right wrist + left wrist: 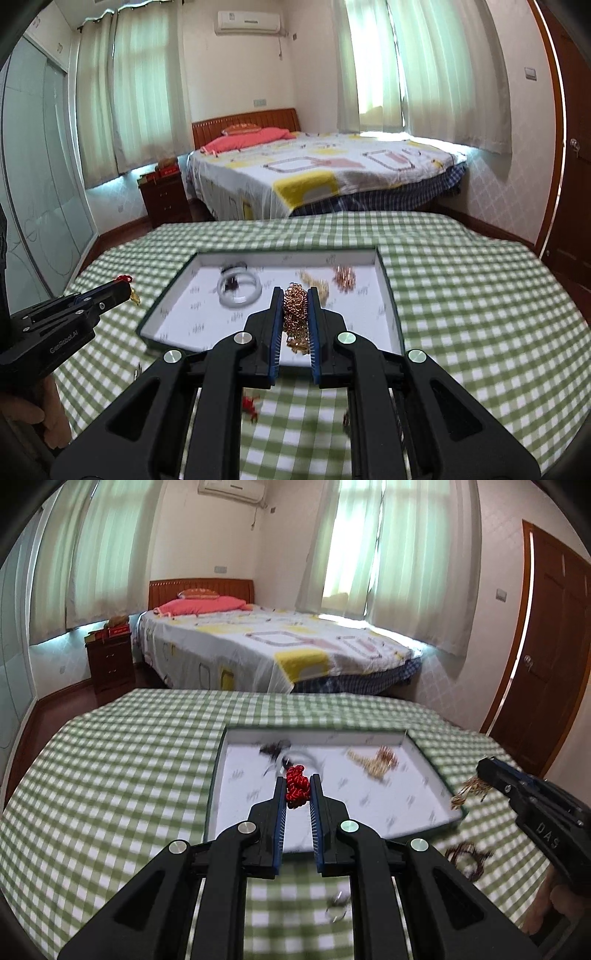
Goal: Organize jewelry
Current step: 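Carry both pieces into the green box and open both tools to release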
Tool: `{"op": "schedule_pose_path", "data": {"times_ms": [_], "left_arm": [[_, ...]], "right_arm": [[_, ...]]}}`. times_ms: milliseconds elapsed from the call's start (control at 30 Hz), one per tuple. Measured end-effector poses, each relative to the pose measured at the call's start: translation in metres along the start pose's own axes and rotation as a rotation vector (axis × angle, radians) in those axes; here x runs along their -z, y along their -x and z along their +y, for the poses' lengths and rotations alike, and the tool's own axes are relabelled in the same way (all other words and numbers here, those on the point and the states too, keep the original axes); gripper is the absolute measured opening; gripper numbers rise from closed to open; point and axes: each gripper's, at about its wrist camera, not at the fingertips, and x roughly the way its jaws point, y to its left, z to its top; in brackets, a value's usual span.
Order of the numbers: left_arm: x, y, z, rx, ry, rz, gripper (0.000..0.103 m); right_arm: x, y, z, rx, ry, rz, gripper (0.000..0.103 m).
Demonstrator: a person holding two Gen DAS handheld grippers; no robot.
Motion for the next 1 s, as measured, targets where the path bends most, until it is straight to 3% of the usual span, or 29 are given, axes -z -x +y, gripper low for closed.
{"op": "schedule_pose_path", "data": {"times_ms": [200, 367, 700, 1000], "left_arm": [[-0.032, -0.016, -0.019, 0.027, -0.028, -0.065, 0.013], [-0.043, -0.045, -0.034, 0.045, -0.042, -0.061, 0.013], [-0.012, -0.13, -0.047, 0.026, -0.05, 0.117, 0.013], [0.008, -0.166, -0.045, 0.003, -0.037, 0.241, 0.013]], "right_arm": [[-0.028, -0.017, -0.004, 0.01, 0.018, -0.048, 0.013], [-0.034, -0.039, -0.012, 0.021, 0.025, -0.051, 0.013], [0.001, -0.112, -0.034, 0.023, -0.009, 0.091, 0.013], [0.022, -0.15, -0.043, 0.037, -0.019, 0.216, 0.013]]}}
